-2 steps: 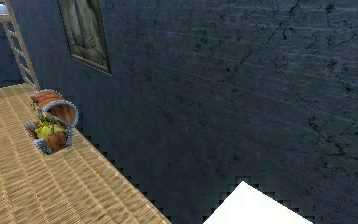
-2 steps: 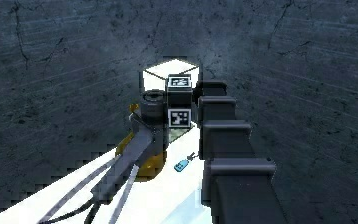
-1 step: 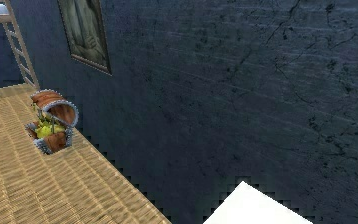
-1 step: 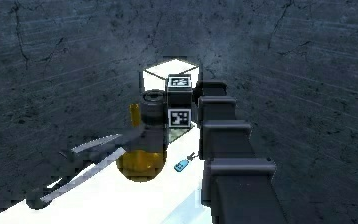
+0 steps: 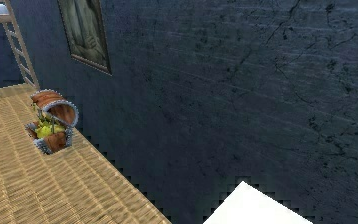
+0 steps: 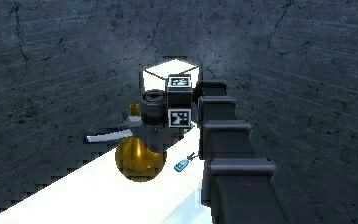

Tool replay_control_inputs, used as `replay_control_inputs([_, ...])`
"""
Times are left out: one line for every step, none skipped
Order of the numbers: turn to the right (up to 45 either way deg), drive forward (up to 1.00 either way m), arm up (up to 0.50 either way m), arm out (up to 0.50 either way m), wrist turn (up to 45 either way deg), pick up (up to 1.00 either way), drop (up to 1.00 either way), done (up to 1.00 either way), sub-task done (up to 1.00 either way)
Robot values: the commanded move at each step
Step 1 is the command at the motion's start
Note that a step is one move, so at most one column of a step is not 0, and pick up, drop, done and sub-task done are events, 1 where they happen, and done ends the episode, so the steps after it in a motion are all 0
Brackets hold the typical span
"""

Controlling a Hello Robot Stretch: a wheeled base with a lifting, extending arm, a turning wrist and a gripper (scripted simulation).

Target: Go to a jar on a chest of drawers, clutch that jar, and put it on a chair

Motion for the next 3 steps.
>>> replay_control_inputs([0.0, 0.00, 0.00, 0.00, 24.0, 0.00, 0.00, 0.00, 0.00])
replay_control_inputs([0.0, 0.00, -0.20, 0.00, 0.0, 0.00, 0.00, 0.00, 0.00])
replay_control_inputs([0.0, 0.00, 0.00, 0.00, 0.0, 1.00, 0.00, 0.00, 0.00])
